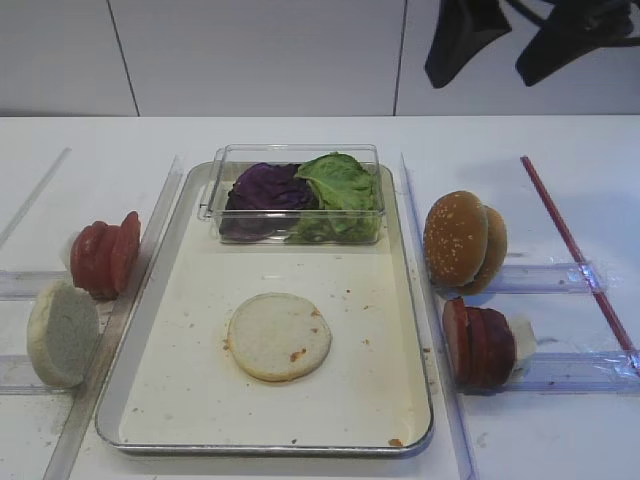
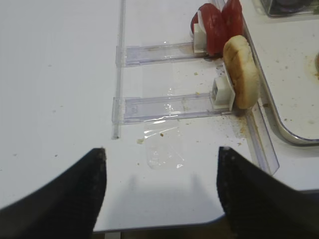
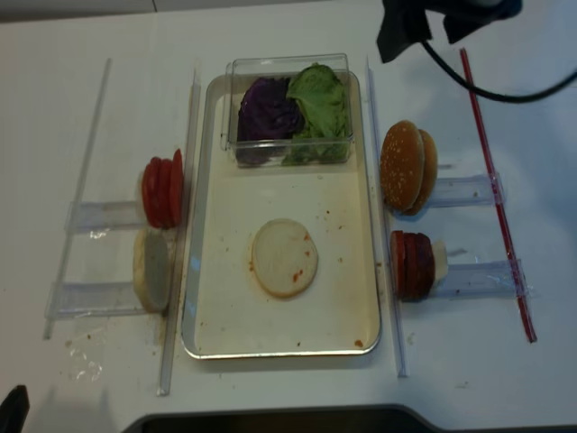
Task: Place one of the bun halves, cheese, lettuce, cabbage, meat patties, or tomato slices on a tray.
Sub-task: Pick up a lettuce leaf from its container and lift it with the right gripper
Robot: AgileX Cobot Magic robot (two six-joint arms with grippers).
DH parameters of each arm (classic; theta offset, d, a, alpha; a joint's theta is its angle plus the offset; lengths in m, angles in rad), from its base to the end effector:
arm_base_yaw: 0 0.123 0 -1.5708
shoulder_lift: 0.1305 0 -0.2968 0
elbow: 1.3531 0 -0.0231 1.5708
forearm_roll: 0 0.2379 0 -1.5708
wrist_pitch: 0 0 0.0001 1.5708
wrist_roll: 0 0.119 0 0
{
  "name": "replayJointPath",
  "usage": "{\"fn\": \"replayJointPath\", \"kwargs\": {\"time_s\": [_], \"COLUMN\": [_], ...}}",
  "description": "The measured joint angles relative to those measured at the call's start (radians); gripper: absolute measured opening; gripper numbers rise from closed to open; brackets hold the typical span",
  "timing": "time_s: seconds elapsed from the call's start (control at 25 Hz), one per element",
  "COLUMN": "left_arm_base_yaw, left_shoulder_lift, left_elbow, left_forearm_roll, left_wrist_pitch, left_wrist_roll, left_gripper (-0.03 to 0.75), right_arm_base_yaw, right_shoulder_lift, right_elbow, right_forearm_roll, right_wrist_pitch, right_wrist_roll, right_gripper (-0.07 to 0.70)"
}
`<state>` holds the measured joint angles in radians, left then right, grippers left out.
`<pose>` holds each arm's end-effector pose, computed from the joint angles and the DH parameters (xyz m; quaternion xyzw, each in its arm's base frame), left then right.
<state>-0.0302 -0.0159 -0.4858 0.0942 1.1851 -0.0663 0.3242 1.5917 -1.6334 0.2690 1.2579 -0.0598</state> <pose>-0.0114 0.0107 0.2418 -0.0207 0.8824 0.0242 0.4694 0.3013 0.1330 0.3663 -0.1724 0.9515 0.1610 0.1976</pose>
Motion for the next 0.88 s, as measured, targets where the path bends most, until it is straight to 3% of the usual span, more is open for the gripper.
{"fn": "replayJointPath", "kwargs": {"time_s": [0.48,0.72,0.88], "left_arm_base_yaw": [0.000,0.000,0.000], "left_shoulder_lift": [0.000,0.000,0.000], "left_elbow": [0.000,0.000,0.000], "left_forearm_roll": [0.000,0.000,0.000], "left_wrist_pitch": [0.000,0.000,0.000], "left_wrist_roll": [0.000,0.000,0.000], "left_gripper": [0.437,0.437,0.437], "right_arm_base_yaw": [0.040,0.040,0.040], "right_shoulder_lift": [0.248,0.337,0.385], "right_elbow": [-0.238,-0.320,-0.357], "right_forearm_roll": [-0.014,0.005,0.025], "right_wrist_pitch": [0.000,0.000,-0.002], "right_wrist_roll": [0.012,-0.003,-0.006], "right_gripper": [0.613,0.517,0.501]}}
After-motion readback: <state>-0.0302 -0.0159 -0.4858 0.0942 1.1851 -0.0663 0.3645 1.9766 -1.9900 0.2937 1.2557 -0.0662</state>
